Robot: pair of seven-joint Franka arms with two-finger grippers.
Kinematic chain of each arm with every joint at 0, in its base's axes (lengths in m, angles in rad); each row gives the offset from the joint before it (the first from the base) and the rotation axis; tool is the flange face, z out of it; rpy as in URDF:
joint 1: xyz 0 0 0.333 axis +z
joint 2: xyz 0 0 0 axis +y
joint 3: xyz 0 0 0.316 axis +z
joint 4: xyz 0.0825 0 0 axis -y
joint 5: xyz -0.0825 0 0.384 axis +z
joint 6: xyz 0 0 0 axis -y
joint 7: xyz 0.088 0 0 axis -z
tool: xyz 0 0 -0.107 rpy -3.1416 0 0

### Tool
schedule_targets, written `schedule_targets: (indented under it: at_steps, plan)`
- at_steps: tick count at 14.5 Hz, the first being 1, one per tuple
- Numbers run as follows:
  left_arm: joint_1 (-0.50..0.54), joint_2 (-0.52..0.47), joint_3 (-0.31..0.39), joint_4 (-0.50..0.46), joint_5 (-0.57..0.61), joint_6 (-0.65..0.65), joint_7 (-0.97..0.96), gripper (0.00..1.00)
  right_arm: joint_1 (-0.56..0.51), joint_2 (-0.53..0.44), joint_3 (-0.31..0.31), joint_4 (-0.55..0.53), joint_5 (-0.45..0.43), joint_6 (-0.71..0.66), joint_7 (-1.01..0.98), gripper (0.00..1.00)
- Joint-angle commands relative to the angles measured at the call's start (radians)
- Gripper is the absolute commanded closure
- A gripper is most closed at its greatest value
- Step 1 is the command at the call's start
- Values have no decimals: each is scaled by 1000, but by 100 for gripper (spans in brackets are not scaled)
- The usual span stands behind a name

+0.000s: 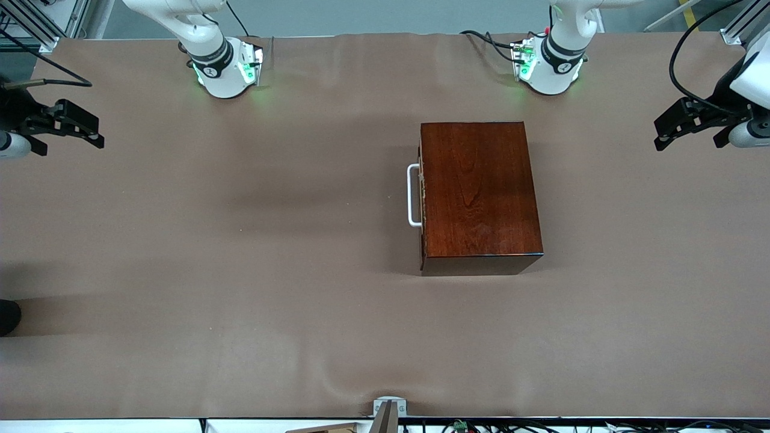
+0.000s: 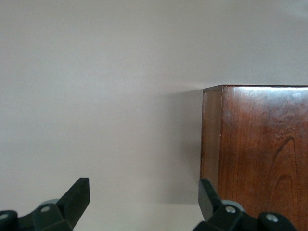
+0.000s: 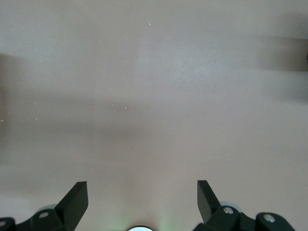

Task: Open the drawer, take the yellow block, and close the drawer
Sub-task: 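Reach the left gripper to the white drawer handle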

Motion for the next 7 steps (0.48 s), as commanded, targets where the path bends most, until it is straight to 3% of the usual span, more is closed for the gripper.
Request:
schedule_targets:
  at_steps: [1,7]
  plan:
    - [14,8,-6,25,-13,-24,8,0,8,-14,-2,-6,-17,5,1,0]
    - [-4,15,-19,27,-15,-22,-15,0,9,-14,-2,-6,-17,5,1,0]
